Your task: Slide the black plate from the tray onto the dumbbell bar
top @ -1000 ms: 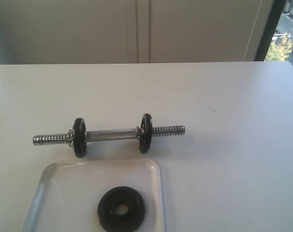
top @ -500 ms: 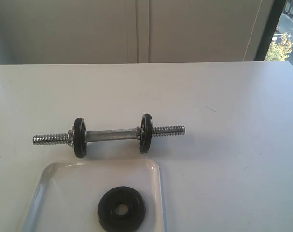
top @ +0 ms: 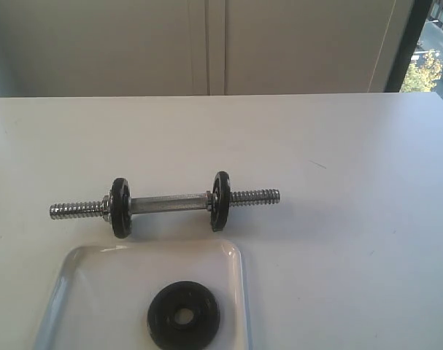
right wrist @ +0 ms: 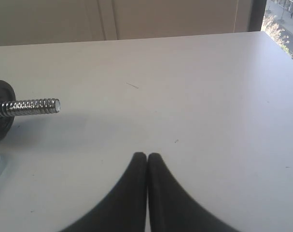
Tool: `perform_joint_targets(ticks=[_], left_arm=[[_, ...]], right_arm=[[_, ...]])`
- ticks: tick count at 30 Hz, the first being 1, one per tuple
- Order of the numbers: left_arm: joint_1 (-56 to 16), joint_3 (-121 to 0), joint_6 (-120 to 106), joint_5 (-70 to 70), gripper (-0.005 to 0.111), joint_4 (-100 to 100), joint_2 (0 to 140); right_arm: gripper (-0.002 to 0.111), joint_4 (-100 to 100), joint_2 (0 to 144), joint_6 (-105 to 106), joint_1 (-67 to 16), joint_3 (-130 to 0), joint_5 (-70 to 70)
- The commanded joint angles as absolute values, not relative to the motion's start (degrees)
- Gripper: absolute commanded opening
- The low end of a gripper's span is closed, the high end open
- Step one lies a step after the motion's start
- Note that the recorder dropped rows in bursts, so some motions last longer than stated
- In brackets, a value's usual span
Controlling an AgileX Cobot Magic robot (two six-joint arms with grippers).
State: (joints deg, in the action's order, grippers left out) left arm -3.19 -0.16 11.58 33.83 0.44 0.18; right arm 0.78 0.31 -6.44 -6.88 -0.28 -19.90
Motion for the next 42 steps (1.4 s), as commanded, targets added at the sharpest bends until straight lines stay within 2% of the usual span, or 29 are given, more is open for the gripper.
perform_joint_targets(ticks=[1,3,5,9,13,22,29,32,36,39,42], left_arm=[[-3.5,0.0,13.8,52.2,0.0,1.0,0.0],[-3.5,0.0,13.7,58.3,0.0,1.6,0.0],[-3.5,-0.7,13.7,57.0,0.0,0.0,0.0],[-3.5,-8.5,13.8,40.9,0.0,-0.8,0.8],[-3.5,-16.8,14.0,31.1,0.0,-0.8,7.2],[-3.6,-36.6,-9.6,-8.2,0.0,1.8,35.3],[-13.1,-55.4,-20.0,-37.4,0.0,-0.9,61.1],[-18.1,-62.2,-27.0,-45.7,0.0,-5.2,69.8],[-25.8,-69.3,-43.5,-49.9,0.0,-13.8,81.2],[-28.7,-69.6,-44.2,-43.4,0.0,-13.1,86.6],[-28.8,-69.6,-54.3,-37.6,0.0,-13.6,91.4]], right_arm=[[0.0,1.0,0.0,-6.4,-6.9,0.0,-19.7],[0.0,1.0,0.0,-6.4,-6.9,0.0,-19.7],[0.0,1.0,0.0,-6.4,-6.9,0.0,-19.7],[0.0,1.0,0.0,-6.4,-6.9,0.0,-19.7],[0.0,1.0,0.0,-6.4,-6.9,0.0,-19.7],[0.0,1.0,0.0,-6.4,-6.9,0.0,-19.7],[0.0,1.0,0.0,-6.4,-6.9,0.0,-19.7],[0.0,1.0,0.0,-6.4,-6.9,0.0,-19.7],[0.0,1.0,0.0,-6.4,-6.9,0.0,-19.7],[0.0,1.0,0.0,-6.4,-6.9,0.0,-19.7],[0.0,1.0,0.0,-6.4,-6.9,0.0,-19.7]])
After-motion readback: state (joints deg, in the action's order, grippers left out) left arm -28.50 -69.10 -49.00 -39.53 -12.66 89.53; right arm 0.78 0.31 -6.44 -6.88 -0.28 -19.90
